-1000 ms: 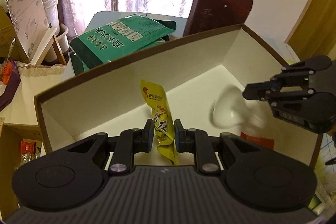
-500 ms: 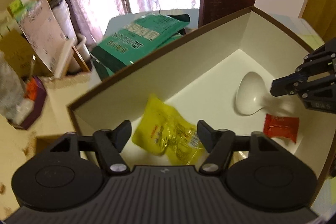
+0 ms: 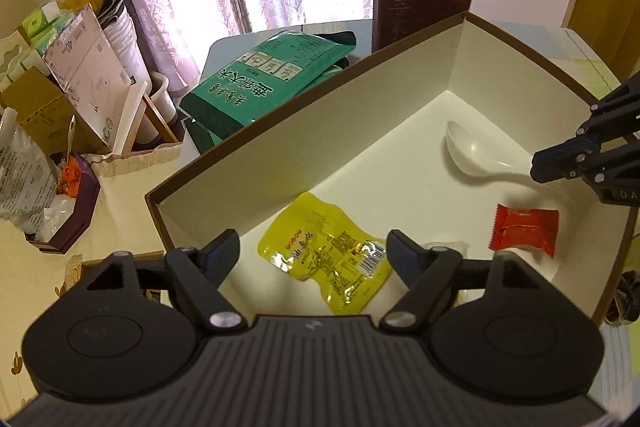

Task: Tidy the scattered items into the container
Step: 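Open both tools to drop the yellow packet and ladle into the box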

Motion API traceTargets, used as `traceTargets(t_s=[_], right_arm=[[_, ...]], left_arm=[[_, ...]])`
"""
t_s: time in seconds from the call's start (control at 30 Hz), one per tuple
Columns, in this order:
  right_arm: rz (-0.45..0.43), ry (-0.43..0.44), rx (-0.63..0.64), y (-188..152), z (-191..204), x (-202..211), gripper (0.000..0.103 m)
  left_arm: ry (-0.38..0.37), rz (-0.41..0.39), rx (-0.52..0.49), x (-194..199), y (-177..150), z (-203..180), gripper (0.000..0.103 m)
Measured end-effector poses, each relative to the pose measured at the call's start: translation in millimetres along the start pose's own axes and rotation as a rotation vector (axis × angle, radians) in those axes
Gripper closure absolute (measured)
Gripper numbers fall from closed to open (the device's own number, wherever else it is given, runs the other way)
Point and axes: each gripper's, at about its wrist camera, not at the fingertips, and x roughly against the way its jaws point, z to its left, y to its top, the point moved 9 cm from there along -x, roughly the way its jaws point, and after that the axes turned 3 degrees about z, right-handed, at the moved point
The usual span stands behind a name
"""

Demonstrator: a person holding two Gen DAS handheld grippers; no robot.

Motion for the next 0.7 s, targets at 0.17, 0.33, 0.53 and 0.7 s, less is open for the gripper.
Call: traceTargets(t_s=[0.17, 0.33, 0.53, 0.7], right_arm=[[-0.08, -0.025, -0.041, -3.2, 1.9, 21.2, 0.0], [-0.178, -0.04, -0.095, -3.6, 4.0, 43.5, 0.0], [-0.163, -0.081, -0.091, -12.1, 12.1, 53.7, 0.0], [-0.161, -0.121, -0.077, -22.1, 18.6, 67.5, 0.0]], left_arm=[[0.007, -0.018, 0.0, 13.3, -2.0, -7.0, 0.017], [0.01, -0.039, 0.009, 28.7, -4.8, -12.1, 0.015], [0.02, -0.041, 0.021, 46.2, -10.7, -18.4, 0.012], [0.035, -0.037, 0.034, 63.4, -17.6, -23.7, 0.01]])
